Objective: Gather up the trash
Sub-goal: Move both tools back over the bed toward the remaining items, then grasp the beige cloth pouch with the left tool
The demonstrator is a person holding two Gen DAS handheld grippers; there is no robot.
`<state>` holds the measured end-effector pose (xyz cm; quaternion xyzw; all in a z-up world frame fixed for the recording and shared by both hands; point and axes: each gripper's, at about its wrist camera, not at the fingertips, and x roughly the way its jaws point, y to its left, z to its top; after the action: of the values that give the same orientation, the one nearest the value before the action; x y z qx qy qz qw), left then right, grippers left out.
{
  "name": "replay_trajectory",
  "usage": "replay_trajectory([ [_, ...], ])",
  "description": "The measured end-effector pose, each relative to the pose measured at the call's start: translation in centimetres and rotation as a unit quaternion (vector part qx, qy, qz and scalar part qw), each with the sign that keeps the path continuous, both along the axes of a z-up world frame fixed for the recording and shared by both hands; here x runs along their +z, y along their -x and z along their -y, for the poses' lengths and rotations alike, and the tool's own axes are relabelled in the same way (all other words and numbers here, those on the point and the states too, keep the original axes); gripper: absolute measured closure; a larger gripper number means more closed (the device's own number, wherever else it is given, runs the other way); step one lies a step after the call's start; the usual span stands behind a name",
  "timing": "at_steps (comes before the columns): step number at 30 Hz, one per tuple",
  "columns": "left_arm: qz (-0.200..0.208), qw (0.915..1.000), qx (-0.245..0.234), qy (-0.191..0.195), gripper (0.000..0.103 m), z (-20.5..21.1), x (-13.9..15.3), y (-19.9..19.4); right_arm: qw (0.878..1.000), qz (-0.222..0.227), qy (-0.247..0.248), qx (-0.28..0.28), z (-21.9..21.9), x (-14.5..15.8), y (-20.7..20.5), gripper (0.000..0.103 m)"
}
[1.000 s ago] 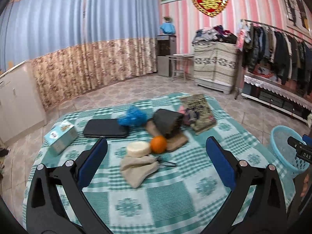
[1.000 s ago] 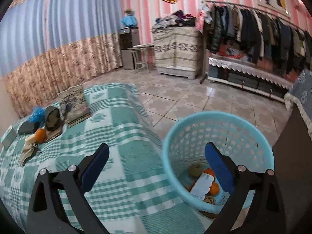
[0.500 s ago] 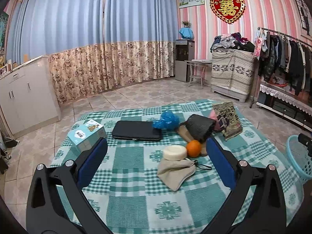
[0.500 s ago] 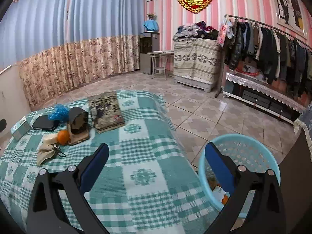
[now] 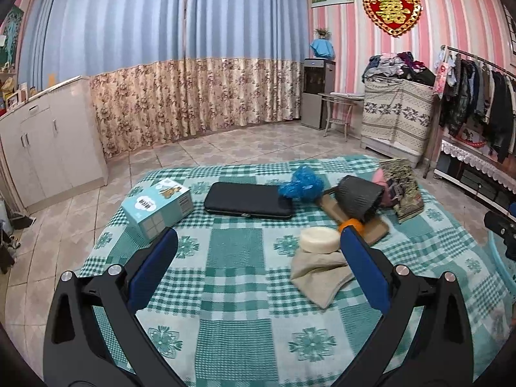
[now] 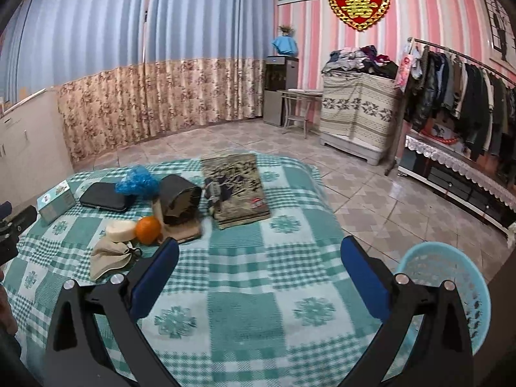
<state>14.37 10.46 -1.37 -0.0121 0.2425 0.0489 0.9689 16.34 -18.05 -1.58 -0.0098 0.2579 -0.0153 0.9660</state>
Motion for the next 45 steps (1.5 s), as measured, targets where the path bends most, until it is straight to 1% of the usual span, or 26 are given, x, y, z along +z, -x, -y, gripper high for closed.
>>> replay_trajectory([
  [3,-0.009,0.9999,0.004,0.011,0.005,-0.9,-0.8,-0.5,1.000,-0.009,-0.005,0.008,-0.8,-1.2,-0.9,0.005],
  [8,-0.022,0.9987,0.015,0.044,0.005,-2.6,-2.7,-1.7,1.000,-0.013,-0.005,0.014,-1.7,-2.9,-2.0,0.005],
  [12,-0.038,0.9982,0.019,0.042,0.005,-3.0,-3.9,-2.3,1.000,-0.012,-0.010,0.013,-1.9,-4.6,-2.4,0.005],
  [16,-0.054,0.9978,0.018,0.034,0.005,-2.9,-5.1,-3.0,0.999,-0.029,-0.030,0.010,-1.7,-6.1,-3.3,0.005],
  [20,-0.076,0.9964,0.003,0.037,0.006,-2.2,-6.2,-3.9,0.999,-0.036,-0.020,0.009,-1.5,-6.9,-3.6,0.005],
  [25,-0.095,0.9935,-0.027,0.056,0.006,0.0,-6.6,-5.2,0.998,-0.055,-0.043,-0.003,-0.5,-7.9,-4.2,0.005],
  [26,-0.099,0.9927,-0.036,0.058,0.006,0.6,-6.7,-5.6,0.997,-0.060,-0.047,-0.006,-0.3,-8.1,-4.4,0.005],
  [28,-0.123,0.9895,-0.059,0.048,0.007,2.5,-7.2,-7.0,0.996,-0.066,-0.052,-0.009,-0.2,-8.3,-4.8,0.005],
  [29,-0.135,0.9877,-0.066,0.043,0.014,3.1,-7.7,-7.6,0.996,-0.067,-0.055,-0.009,-0.1,-8.4,-4.8,0.005],
  [30,-0.147,0.9857,-0.072,0.042,0.025,3.5,-8.2,-8.1,0.996,-0.067,-0.055,-0.010,-0.1,-8.4,-4.8,0.005],
  [31,-0.166,0.9816,-0.084,0.044,0.033,4.1,-8.8,-8.7,0.996,-0.067,-0.052,-0.010,-0.1,-8.4,-4.8,0.005],
  [32,-0.188,0.9757,-0.101,0.049,0.047,4.7,-9.5,-9.3,0.996,-0.068,-0.049,-0.009,-0.1,-8.4,-4.8,0.005],
  [33,-0.193,0.9750,-0.101,0.043,0.048,4.9,-9.8,-9.4,0.996,-0.069,-0.047,-0.009,-0.1,-8.4,-4.9,0.005],
  [34,-0.187,0.9764,-0.101,0.037,0.048,5.1,-9.8,-9.2,0.996,-0.070,-0.046,-0.009,-0.1,-8.5,-4.9,0.005],
  [35,-0.183,0.9769,-0.103,0.039,0.055,5.1,-9.7,-9.0,0.996,-0.071,-0.046,-0.010,-0.1,-8.6,-5.0,0.005],
  [36,-0.180,0.9771,-0.105,0.044,0.066,4.9,-9.6,-8.9,0.996,-0.073,-0.046,-0.010,-0.1,-8.6,-5.1,0.005],
  [37,-0.179,0.9765,-0.107,0.053,0.072,4.6,-9.5,-8.9,0.996,-0.075,-0.044,-0.011,-0.2,-8.7,-5.1,0.005],
  [38,-0.180,0.9756,-0.107,0.066,0.085,4.1,-9.5,-8.8,0.996,-0.076,-0.040,-0.011,-0.3,-8.7,-5.1,0.005],
  [40,-0.179,0.9735,-0.109,0.091,0.090,3.0,-9.4,-8.4,0.997,-0.074,-0.027,-0.008,-0.8,-8.7,-5.1,0.005],
  [41,-0.175,0.9742,-0.106,0.095,0.093,2.6,-9.2,-8.2,0.997,-0.072,-0.018,-0.004,-1.2,-8.6,-5.1,0.005],
  [42,-0.170,0.9759,-0.103,0.091,0.095,2.3,-8.9,-7.9,0.997,-0.071,-0.012,0.000,-1.5,-8.5,-4.9,0.005],
  [45,-0.141,0.9840,-0.088,0.065,0.095,1.1,-7.4,-6.4,0.997,-0.069,0.010,0.019,-3.3,-8.4,-4.8,0.005],
])
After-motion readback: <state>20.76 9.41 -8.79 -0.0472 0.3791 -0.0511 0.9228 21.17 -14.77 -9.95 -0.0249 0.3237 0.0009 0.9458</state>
